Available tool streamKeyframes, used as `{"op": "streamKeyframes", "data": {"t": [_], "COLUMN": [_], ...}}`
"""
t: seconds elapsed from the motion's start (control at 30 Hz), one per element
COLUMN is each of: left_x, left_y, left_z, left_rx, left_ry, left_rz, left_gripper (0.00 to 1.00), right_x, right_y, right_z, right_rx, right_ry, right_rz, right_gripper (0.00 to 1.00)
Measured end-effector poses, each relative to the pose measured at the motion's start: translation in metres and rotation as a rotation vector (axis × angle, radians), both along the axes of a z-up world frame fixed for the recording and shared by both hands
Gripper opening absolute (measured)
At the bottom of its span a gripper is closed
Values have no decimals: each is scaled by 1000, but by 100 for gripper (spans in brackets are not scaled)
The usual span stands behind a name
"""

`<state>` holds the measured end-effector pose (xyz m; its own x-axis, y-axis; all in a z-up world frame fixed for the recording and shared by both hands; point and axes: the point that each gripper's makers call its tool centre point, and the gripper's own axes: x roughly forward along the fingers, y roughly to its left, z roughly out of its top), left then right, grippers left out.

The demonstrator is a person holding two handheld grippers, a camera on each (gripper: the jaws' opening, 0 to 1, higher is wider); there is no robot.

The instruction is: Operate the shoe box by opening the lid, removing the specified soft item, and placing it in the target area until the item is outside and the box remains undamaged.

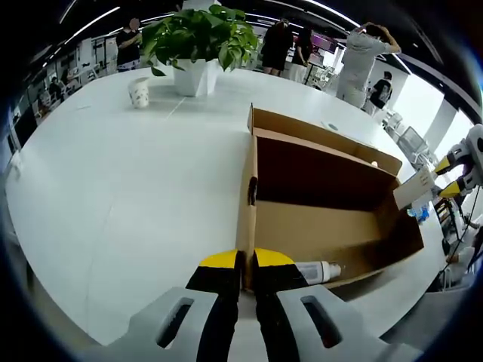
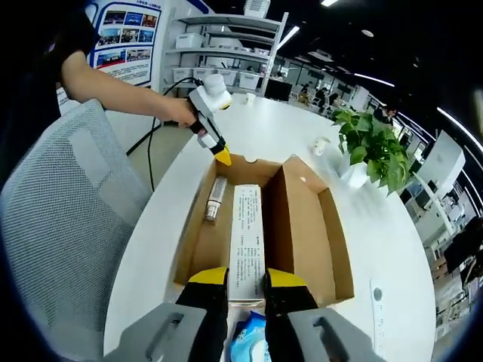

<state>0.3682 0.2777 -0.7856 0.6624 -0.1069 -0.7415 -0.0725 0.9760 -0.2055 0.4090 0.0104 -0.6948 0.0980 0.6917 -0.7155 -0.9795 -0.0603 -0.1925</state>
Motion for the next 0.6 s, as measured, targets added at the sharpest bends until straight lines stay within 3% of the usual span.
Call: {"op": "streamKeyframes", "data": {"t": [0.6], "left_x": [1], "left_y": [0], "left_z": [0], "left_rx": [2], "left_ry": [2], "left_rz": [1], "left_gripper": [3], "right_x": [16], "right_y": [-35], "right_z": [2], "right_rx": [-15], "right_ry": [-9], "right_rz": [-48], "right_gripper": [13]}}
